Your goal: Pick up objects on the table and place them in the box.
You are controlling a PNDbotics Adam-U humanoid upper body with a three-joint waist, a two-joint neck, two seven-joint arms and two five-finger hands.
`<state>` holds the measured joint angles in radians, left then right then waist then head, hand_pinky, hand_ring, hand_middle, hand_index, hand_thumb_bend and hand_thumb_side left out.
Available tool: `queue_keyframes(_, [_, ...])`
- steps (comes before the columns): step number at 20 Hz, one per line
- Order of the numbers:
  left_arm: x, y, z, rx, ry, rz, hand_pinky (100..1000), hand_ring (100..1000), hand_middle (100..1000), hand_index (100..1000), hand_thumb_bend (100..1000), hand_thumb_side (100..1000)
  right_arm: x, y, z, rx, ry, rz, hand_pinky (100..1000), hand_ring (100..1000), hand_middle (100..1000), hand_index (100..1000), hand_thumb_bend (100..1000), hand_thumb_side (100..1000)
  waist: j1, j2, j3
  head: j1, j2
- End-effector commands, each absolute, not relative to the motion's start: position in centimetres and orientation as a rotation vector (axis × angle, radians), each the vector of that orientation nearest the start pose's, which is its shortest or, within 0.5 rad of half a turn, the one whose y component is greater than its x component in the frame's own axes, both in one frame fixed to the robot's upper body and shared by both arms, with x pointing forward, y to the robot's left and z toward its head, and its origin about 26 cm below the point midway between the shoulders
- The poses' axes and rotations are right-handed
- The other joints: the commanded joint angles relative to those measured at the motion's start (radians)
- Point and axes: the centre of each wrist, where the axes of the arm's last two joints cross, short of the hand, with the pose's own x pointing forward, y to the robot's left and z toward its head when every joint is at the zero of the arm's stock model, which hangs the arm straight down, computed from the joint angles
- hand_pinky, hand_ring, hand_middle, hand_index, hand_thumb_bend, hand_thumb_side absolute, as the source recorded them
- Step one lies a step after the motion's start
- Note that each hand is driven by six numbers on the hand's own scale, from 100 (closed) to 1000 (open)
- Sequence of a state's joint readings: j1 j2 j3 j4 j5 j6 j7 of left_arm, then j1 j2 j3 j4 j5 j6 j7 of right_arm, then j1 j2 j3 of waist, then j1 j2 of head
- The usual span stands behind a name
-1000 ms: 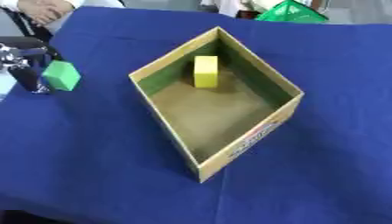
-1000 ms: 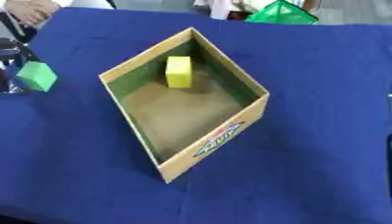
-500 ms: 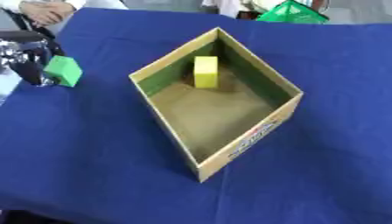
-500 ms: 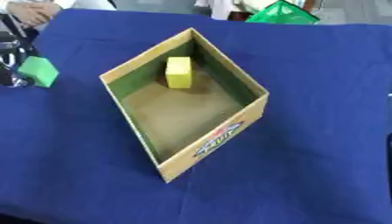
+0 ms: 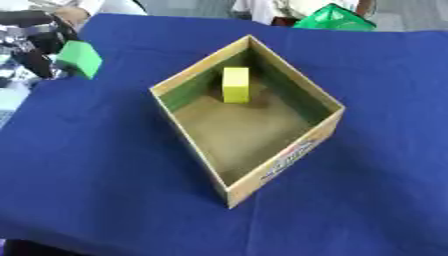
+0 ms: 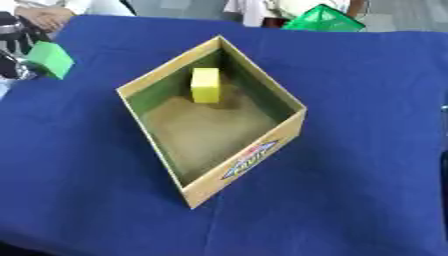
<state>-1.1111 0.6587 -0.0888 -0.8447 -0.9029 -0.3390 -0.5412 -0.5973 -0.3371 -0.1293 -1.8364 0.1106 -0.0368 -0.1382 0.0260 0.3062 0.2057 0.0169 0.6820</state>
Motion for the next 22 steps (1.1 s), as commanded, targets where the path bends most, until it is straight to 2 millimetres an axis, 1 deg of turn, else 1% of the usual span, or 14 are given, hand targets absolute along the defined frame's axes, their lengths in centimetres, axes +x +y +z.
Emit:
queue_keyframes(1, [46.8,34.7,33.0,1.067,-1.379,-1.598,537,577,639,755,264,100,33.9,-27.2,27.9,-0.436,-2.525,0.172,844,858,640,842,190,1000,0.004,-0.027,0.0,-0.022,0.007])
queue_keyframes(3, [47.0,31.9,33.9,1.073,-1.453,-1.673,532,574,635,752,266,100,33.9,-27.0,28.0,-0.434,-2.531,0.172,843,858,640,842,191,1000,0.004,-0.029,0.0,-0.042,0.008])
queue_keyframes(4, [46.8,30.9,34.2,1.081,-1.476,-1.702,532,574,635,752,266,100,33.9,-27.0,28.0,-0.435,-2.532,0.171,843,858,640,842,191,1000,0.003,-0.029,0.001,-0.048,0.008])
queue_keyframes(6, [46.4,29.9,34.6,1.093,-1.493,-1.725,532,574,635,752,266,100,33.9,-27.0,28.1,-0.437,-2.533,0.169,843,858,640,842,191,1000,0.003,-0.029,0.001,-0.052,0.008])
queue_keyframes(8, [46.2,29.5,34.9,1.094,-1.495,-1.729,532,574,635,752,266,100,33.9,-27.0,28.1,-0.437,-2.534,0.169,843,858,640,842,191,1000,0.003,-0.029,0.002,-0.053,0.008])
queue_keyframes(9, [46.1,29.1,35.1,1.092,-1.507,-1.739,511,560,615,740,234,100,33.9,-26.8,28.2,-0.428,-2.54,0.174,843,857,642,842,193,1000,0.005,-0.03,-0.003,-0.047,0.009])
queue_keyframes(11, [45.8,25.9,36.1,1.075,-1.604,-1.814,510,560,614,740,229,100,34.0,-26.2,28.4,-0.402,-2.554,0.184,843,857,642,842,194,1000,0.006,-0.031,-0.025,-0.039,0.009])
queue_keyframes(13, [45.4,22.5,36.1,1.018,-1.69,-1.905,502,554,610,735,224,100,34.0,-26.3,28.3,-0.408,-2.552,0.184,842,857,642,842,195,1000,0.009,-0.035,-0.022,-0.051,0.013])
queue_keyframes(15, [44.7,19.5,35.9,0.965,-1.75,-1.947,474,533,596,722,221,100,33.9,-26.4,28.3,-0.416,-2.55,0.18,842,857,643,842,197,1000,0.013,-0.04,-0.016,-0.063,0.019])
queue_keyframes(19, [43.3,14.7,34.8,0.868,-1.836,-1.971,465,526,583,713,194,100,33.8,-26.4,28.3,-0.423,-2.552,0.171,842,857,644,842,200,1000,0.019,-0.048,-0.01,-0.078,0.033])
queue_keyframes(21, [42.5,12.4,33.7,0.814,-1.865,-1.99,487,546,598,721,230,100,33.7,-26.3,28.3,-0.424,-2.553,0.163,842,857,645,842,201,1000,0.021,-0.05,-0.009,-0.081,0.042])
queue_keyframes(22, [42.1,11.4,33.2,0.792,-1.867,-2.007,488,547,600,722,230,100,33.7,-26.3,28.3,-0.424,-2.554,0.161,842,857,645,842,202,1000,0.022,-0.051,-0.009,-0.08,0.044])
